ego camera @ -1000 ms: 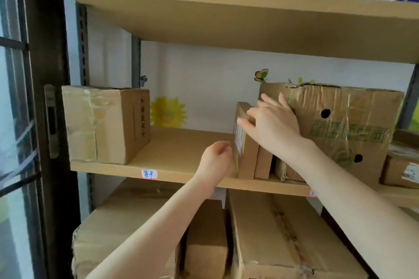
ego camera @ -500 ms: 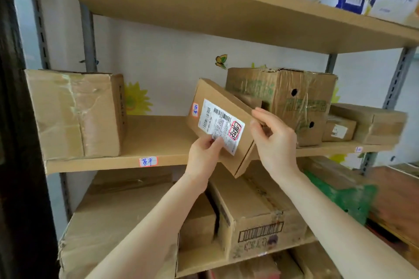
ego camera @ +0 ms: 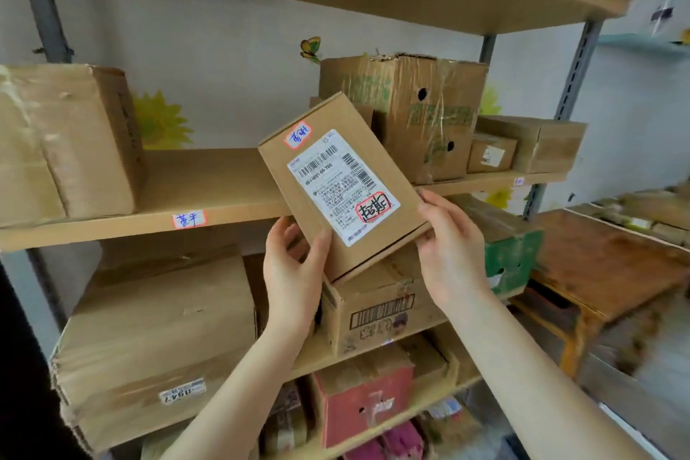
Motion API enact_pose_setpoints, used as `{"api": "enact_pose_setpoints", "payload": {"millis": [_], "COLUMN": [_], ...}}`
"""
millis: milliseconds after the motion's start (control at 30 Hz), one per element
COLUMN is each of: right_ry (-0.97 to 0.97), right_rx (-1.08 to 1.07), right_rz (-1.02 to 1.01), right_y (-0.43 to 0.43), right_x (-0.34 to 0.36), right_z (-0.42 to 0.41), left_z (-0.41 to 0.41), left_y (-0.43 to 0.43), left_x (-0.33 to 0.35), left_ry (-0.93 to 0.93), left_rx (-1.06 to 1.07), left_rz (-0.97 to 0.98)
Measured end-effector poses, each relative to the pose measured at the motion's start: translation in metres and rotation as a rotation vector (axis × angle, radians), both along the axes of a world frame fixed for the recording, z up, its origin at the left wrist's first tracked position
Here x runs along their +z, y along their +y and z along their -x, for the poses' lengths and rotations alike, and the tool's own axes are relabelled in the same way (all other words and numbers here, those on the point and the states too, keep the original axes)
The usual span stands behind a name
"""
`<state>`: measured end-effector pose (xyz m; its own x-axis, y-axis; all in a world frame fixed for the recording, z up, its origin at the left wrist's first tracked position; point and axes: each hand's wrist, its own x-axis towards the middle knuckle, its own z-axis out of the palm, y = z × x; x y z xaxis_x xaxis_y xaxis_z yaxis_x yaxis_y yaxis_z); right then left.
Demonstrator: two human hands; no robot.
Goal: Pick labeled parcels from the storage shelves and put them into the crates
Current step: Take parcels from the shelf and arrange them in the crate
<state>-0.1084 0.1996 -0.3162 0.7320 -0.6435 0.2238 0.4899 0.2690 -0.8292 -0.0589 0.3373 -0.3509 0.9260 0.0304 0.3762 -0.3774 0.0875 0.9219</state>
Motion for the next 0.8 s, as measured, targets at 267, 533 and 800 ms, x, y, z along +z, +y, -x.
{"api": "enact_pose_setpoints", "payload": {"millis": [267,533,800], "right_ry": [0.198,0.287,0.339], "right_rx": [-0.043,-0.331,-0.681], "right_rz": [0.252,0.075,-0.155], "right_y": [-0.116,-0.269,-0.381], "right_x": [-0.036,-0.09,-0.143], "right_z": [0.087,0.239,0.37], "left_z": [0.063,0.173,0.272], "left_y": [-0.101,-0.279,-0.435], "left_x": [-0.035,-0.07,-0.108], "left_ry": [-0.106,-0.108,0.087], "left_rx": [-0.169,-0.515,-0.99], "left_rz": [-0.108,-0.227,-0.318]}}
